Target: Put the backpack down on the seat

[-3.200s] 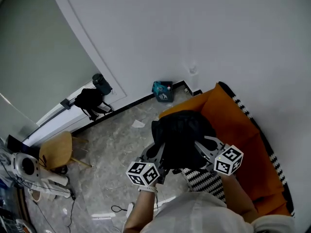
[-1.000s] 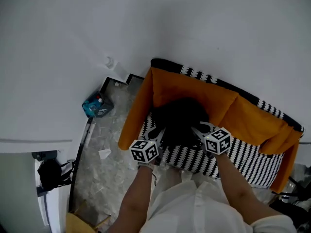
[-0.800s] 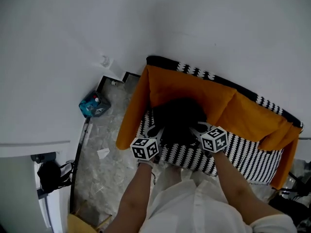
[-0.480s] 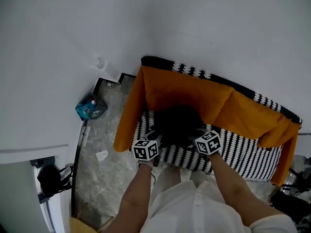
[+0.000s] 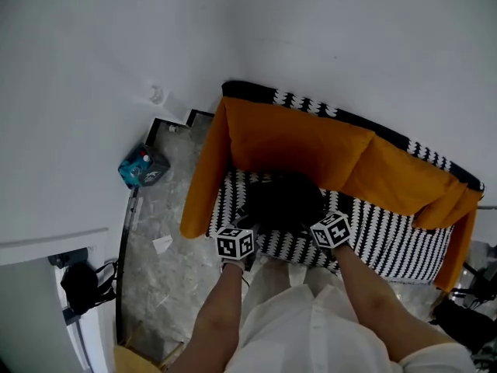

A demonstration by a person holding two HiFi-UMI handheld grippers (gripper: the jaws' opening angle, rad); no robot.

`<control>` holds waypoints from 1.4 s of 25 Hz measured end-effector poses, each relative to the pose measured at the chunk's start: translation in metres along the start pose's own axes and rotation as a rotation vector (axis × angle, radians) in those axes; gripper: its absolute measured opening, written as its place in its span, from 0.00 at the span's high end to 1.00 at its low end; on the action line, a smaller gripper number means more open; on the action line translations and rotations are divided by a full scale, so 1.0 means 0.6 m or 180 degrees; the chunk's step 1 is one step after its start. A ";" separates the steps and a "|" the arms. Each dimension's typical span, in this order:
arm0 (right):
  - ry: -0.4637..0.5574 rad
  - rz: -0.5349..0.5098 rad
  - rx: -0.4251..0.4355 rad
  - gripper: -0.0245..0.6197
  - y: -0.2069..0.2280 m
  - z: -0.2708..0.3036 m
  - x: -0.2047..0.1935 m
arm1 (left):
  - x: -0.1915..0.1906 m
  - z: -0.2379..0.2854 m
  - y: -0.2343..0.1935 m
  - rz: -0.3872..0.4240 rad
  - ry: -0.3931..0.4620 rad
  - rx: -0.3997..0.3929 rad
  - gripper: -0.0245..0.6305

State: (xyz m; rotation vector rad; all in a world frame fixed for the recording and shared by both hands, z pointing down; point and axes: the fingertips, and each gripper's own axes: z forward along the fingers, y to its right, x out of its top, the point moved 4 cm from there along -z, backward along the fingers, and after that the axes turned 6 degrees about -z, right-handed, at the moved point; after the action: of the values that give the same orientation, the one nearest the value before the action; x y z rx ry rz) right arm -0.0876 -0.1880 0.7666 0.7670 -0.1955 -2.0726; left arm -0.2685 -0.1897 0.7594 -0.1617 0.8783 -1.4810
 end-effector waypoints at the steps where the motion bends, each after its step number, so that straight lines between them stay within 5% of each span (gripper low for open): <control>1: -0.0010 -0.0002 -0.0002 0.88 0.001 0.001 -0.001 | -0.001 0.001 0.000 0.0020 -0.0016 0.0005 0.86; 13: -0.0060 -0.0069 -0.0099 0.87 0.000 0.001 0.001 | 0.000 0.000 -0.002 0.0136 -0.0066 0.0044 0.82; 24: -0.0159 -0.0208 -0.0196 0.71 0.001 -0.011 0.001 | 0.001 -0.013 -0.007 0.0165 -0.0087 0.0187 0.74; 35: 0.0202 -0.0240 -0.0400 0.71 0.015 -0.076 0.035 | 0.024 -0.061 -0.003 0.0196 0.0146 0.0225 0.74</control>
State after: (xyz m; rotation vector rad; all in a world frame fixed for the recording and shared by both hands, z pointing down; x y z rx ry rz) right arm -0.0631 -0.2034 0.7243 0.7722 -0.0010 -2.1061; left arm -0.2939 -0.1882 0.7296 -0.0483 0.8591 -1.4610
